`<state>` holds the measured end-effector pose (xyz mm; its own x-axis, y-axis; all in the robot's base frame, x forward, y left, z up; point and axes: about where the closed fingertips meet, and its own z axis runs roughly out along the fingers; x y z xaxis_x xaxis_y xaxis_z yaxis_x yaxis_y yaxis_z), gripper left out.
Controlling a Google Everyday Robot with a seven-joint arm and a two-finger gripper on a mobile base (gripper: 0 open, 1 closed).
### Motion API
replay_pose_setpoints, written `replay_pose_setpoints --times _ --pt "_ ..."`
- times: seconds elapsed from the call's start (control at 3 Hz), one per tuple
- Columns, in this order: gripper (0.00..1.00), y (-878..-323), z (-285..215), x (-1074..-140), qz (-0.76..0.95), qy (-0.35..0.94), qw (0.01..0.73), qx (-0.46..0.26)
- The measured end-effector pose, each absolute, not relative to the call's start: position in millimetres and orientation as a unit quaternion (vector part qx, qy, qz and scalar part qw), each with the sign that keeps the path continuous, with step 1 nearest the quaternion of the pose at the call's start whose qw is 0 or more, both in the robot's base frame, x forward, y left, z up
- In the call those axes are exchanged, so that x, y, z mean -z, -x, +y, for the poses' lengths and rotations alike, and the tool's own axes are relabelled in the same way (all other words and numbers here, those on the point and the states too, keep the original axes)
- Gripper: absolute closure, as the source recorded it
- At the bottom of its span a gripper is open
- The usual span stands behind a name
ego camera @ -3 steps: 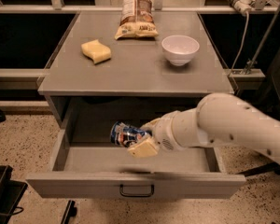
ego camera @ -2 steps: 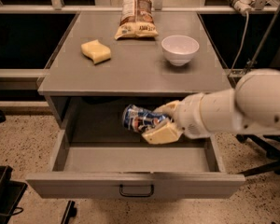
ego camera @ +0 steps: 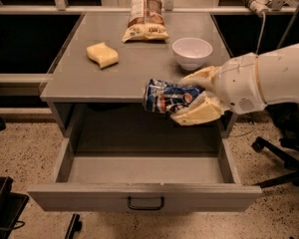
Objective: Pick pepsi can from middle drawer and place on counter
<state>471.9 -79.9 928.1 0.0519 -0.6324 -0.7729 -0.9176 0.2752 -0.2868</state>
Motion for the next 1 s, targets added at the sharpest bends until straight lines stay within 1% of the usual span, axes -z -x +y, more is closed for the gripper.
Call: replay_pose_setpoints --times 0.33,0.67,1.0 --pt "1.0 -475 -81 -928 0.675 0.57 0.441 -0.154" --pt "1.0 -491 -92 -954 0.681 0.582 0.428 -0.117" --pt "1.0 -540 -105 -978 0.672 0.614 0.408 -0.069"
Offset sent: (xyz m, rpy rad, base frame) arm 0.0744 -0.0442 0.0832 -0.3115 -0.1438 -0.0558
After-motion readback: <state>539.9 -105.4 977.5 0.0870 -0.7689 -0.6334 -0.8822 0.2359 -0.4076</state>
